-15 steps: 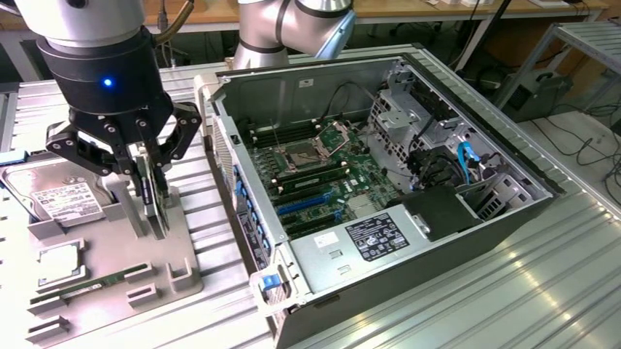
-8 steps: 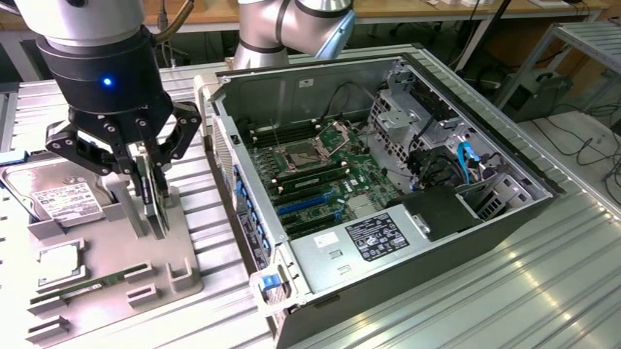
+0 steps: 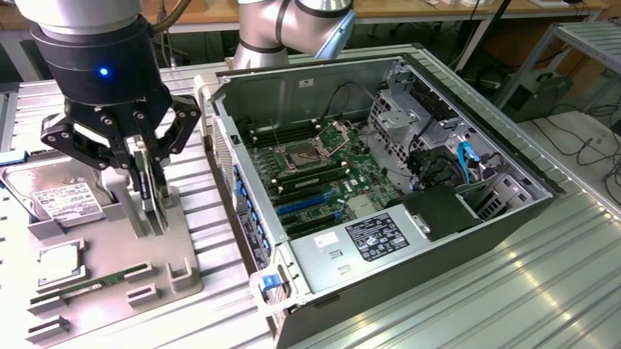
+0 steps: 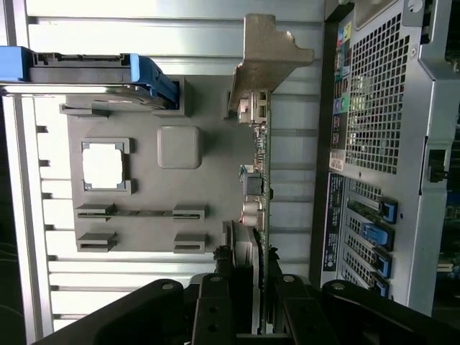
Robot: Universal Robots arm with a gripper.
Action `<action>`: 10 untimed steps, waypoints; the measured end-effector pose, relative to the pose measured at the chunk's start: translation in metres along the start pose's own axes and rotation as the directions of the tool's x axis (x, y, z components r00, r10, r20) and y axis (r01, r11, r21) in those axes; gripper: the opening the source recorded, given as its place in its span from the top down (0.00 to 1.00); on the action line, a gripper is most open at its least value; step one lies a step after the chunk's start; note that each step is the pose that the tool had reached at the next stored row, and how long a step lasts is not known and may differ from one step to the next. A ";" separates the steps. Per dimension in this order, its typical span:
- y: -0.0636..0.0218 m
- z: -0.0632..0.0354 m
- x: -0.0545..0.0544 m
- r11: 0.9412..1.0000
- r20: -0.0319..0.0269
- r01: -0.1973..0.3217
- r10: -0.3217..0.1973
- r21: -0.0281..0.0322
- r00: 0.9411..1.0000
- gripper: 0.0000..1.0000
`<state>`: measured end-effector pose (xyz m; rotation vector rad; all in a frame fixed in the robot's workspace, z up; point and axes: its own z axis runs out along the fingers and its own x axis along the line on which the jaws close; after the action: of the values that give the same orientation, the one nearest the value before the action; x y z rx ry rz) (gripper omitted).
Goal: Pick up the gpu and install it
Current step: 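Pick up the gpu and move the gpu toward the slot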
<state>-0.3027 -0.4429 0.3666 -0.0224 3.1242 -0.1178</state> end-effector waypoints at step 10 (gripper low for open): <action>-0.0013 -0.0170 0.000 1.000 0.000 0.000 0.000 0.000 1.000 0.73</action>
<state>-0.3028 -0.4429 0.3837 -0.0224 3.1242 -0.1184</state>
